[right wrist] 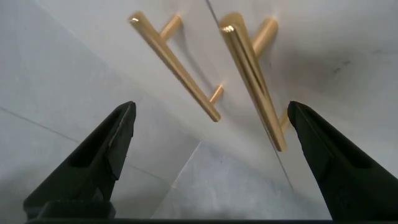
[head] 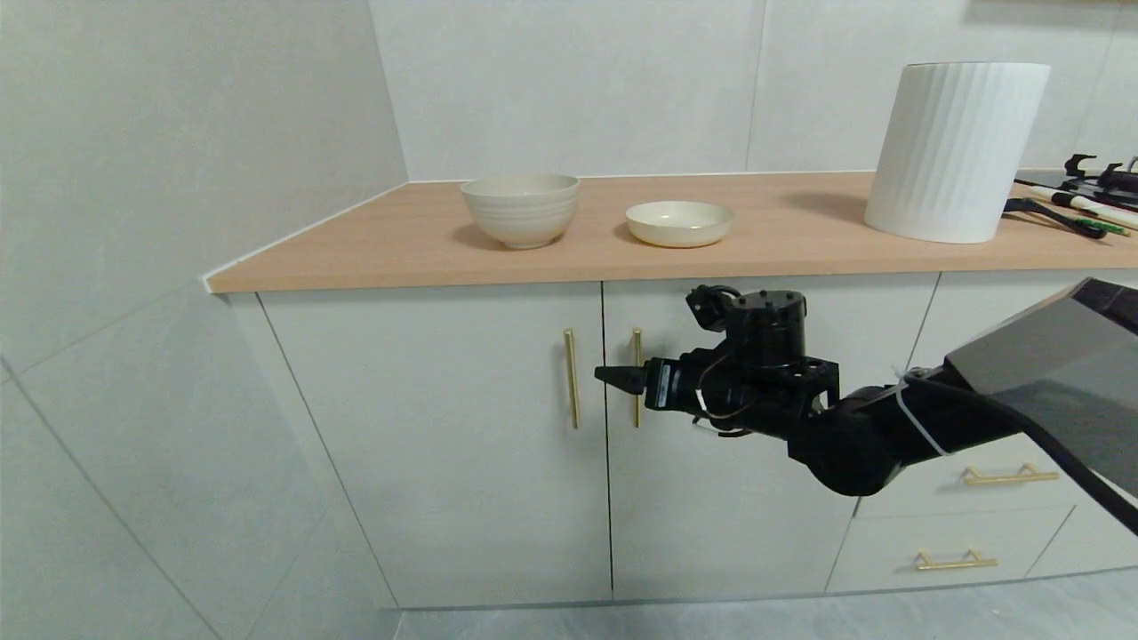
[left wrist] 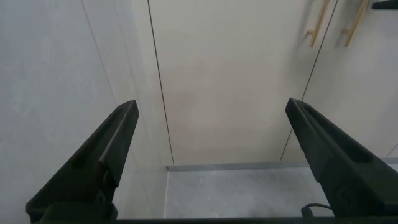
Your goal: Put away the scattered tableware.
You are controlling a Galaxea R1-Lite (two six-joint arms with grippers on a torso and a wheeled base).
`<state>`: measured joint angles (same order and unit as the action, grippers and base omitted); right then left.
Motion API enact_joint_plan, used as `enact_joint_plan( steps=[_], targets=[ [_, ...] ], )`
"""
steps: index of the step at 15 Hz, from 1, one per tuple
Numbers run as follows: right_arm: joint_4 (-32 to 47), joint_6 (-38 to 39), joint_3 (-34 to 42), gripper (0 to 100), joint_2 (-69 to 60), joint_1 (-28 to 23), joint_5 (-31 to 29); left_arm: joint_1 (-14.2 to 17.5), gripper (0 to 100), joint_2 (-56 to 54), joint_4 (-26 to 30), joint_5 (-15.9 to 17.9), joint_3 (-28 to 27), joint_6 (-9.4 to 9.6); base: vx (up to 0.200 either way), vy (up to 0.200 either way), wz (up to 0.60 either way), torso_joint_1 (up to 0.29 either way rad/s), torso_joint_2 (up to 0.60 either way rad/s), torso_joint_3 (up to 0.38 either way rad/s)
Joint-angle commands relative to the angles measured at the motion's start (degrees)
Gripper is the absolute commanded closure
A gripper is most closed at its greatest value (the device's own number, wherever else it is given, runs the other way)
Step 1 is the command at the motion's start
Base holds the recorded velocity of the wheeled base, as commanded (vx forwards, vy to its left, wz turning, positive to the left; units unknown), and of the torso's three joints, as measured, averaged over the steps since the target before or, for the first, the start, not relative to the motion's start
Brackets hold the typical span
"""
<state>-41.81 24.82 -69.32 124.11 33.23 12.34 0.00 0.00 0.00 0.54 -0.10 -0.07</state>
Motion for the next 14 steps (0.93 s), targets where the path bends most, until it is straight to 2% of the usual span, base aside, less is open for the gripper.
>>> enact_joint_plan(
  steps=[1,10,14],
  targets=[
    [-0.1,1.9,-2.2,0,2.0,0.0,0.1,0.0,0,0.0,0.0,0.0,0.0,-0.01,0.0,0.0,0.0,0.0,0.0,0.0],
    [-4.9,2.5,-5.0,0,7.3,0.5,0.1,0.0,0,0.0,0.0,0.0,0.0,-0.01,0.0,0.0,0.0,0.0,0.0,0.0],
    [-5.9,6.2,-4.2,0,6.1,1.4,0.6,0.0,0,0.0,0.0,0.0,0.0,-0.01,0.0,0.0,0.0,0.0,0.0,0.0]
  ],
)
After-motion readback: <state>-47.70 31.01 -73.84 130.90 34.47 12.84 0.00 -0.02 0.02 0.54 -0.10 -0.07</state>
